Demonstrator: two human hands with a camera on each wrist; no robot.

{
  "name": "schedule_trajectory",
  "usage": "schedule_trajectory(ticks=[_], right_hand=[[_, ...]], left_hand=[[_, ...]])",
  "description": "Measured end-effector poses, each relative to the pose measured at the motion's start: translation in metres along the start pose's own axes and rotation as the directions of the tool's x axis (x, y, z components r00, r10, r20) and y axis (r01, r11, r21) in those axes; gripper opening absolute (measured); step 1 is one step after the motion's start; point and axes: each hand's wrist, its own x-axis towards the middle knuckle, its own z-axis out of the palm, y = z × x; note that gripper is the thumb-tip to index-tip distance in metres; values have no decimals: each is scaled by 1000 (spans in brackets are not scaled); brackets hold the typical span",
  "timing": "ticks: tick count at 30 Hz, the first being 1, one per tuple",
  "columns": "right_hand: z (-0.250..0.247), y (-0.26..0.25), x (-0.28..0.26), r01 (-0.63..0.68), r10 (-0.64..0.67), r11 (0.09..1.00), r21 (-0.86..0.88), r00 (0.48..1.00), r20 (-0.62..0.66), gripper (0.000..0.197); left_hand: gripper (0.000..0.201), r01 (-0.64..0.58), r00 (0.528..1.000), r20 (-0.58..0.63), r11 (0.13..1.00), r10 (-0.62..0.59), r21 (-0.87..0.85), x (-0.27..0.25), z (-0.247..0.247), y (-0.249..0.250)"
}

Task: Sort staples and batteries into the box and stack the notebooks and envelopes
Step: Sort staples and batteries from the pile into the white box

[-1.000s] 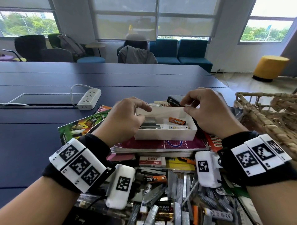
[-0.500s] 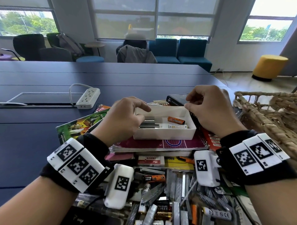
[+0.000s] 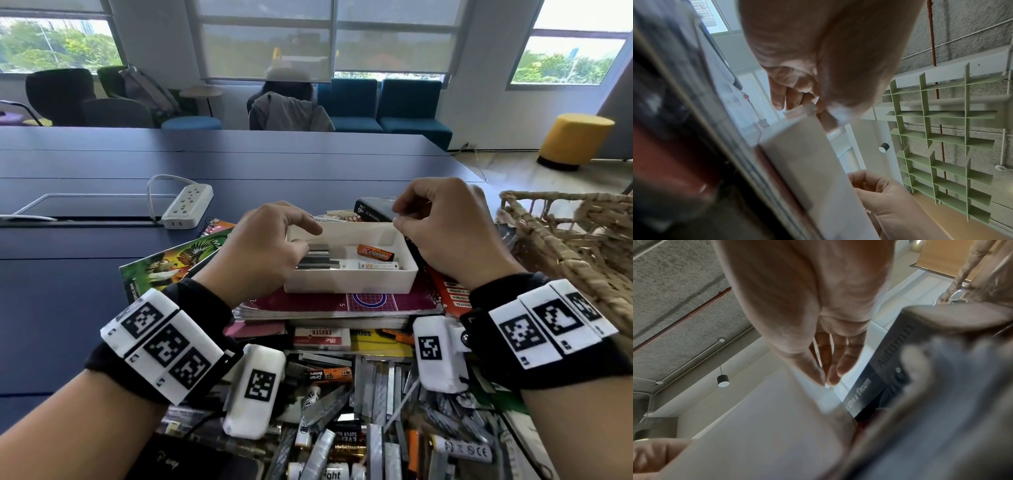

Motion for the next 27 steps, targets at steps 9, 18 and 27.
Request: schedule_trajectory(ticks=[9, 18, 27], right_hand=[[-8, -15, -3, 30, -30, 999, 39, 999, 11, 13], [-45, -49, -10, 165, -173, 985, 55, 910, 376, 9], [-58, -51, -25, 151, -83, 988, -44, 739, 668, 18]], left_hand=[[26, -7, 998, -66, 999, 4, -50, -8, -7, 17], [26, -49, 988, -154, 922, -11, -384, -16, -22, 53], [11, 61, 859, 512, 994, -7, -88, -58, -9, 51]])
